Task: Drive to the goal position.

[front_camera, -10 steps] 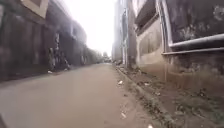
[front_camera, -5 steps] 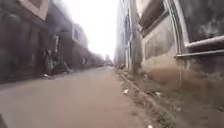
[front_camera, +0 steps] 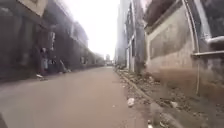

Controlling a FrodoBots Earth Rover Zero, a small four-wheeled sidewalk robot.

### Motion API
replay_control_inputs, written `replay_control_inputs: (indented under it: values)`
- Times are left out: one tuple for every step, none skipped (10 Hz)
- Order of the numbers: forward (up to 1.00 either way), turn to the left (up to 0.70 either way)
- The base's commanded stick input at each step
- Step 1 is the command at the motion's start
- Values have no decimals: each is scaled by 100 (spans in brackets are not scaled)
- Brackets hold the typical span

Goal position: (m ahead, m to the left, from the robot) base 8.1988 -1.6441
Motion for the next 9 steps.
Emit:
replay_control_inputs:
  values:
    - [100,0]
    - [100,27]
    - [100,0]
    - [100,0]
    - [100,0]
    - [100,0]
    - [100,0]
    - [100,0]
    - [100,0]
